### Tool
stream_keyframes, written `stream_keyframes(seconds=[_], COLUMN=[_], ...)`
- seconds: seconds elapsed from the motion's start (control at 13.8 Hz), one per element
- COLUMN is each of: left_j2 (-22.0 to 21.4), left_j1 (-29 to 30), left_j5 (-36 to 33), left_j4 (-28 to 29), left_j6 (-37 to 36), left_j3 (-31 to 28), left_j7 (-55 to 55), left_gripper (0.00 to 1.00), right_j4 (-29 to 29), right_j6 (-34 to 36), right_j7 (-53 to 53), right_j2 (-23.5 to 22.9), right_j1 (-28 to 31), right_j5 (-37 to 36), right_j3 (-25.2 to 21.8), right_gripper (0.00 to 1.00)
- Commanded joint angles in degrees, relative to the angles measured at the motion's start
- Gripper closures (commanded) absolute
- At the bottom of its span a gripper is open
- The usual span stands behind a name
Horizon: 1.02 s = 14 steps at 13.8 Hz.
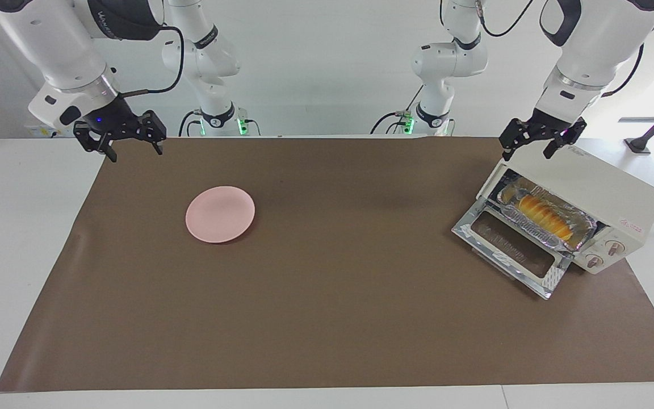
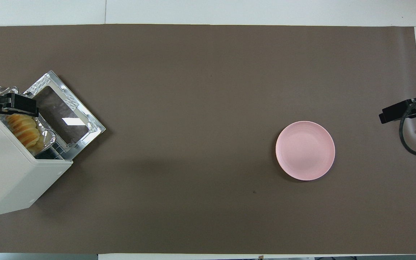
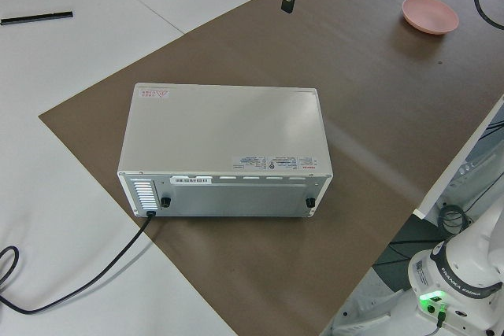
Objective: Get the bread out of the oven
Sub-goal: 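Reach the left gripper into the toaster oven toward the foil tray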
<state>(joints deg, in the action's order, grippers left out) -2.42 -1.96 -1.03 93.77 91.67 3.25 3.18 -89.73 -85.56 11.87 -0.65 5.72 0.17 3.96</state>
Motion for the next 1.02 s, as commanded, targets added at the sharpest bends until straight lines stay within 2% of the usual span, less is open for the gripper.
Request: stream_keyframes(seconds=[0.0, 0.15, 0.29, 0.36, 0.51, 0.58, 0.73, 0.94], left_j2=[-0.30, -0.39, -1.44, -2.58, -2.15, -1.37, 1.36, 9.16], left_j1=[-0.15, -0.06, 0.02, -0.06, -0.06, -0.06, 0.63, 1.61], left_j5=[0.59, 0.94, 0.94, 0.94, 0.85, 0.07, -5.89, -8.62], left_j4=[0.44, 0.53, 3.50, 6.13, 7.12, 6.86, 7.29, 7.21], left_j6=[0.96, 0.88, 2.71, 7.16, 9.49, 9.40, 10.36, 17.20], left_j3=[-0.08, 0.01, -0.08, -0.17, -0.17, -0.34, -0.17, -0.35], left_j7=[-0.02, -0.28, 0.07, 2.16, 13.98, 17.87, 21.41, 35.52], left_gripper=[0.00, 0.00, 0.00, 0.00, 0.00, 0.00, 0.00, 0.00], right_j4=[-1.15, -1.15, -1.15, -1.24, -1.24, -1.24, -1.24, -1.24], right_j6=[0.22, 0.13, 0.22, 0.22, 0.22, 0.22, 0.22, 0.22], right_j7=[-0.09, -0.09, -0.09, -0.09, -0.09, -0.09, -0.09, -0.09], right_j2=[1.17, 1.17, 1.17, 1.26, 1.17, 1.17, 1.17, 1.17], right_j1=[0.96, 0.96, 0.96, 0.96, 0.96, 0.96, 0.96, 0.96], right_j5=[0.10, 0.10, 0.10, 0.10, 0.10, 0.10, 0.10, 0.10], right_j3=[0.61, 0.61, 0.70, 0.70, 0.70, 0.70, 0.61, 0.70], right_gripper=[0.00, 0.00, 0.00, 0.00, 0.00, 0.00, 0.00, 0.00])
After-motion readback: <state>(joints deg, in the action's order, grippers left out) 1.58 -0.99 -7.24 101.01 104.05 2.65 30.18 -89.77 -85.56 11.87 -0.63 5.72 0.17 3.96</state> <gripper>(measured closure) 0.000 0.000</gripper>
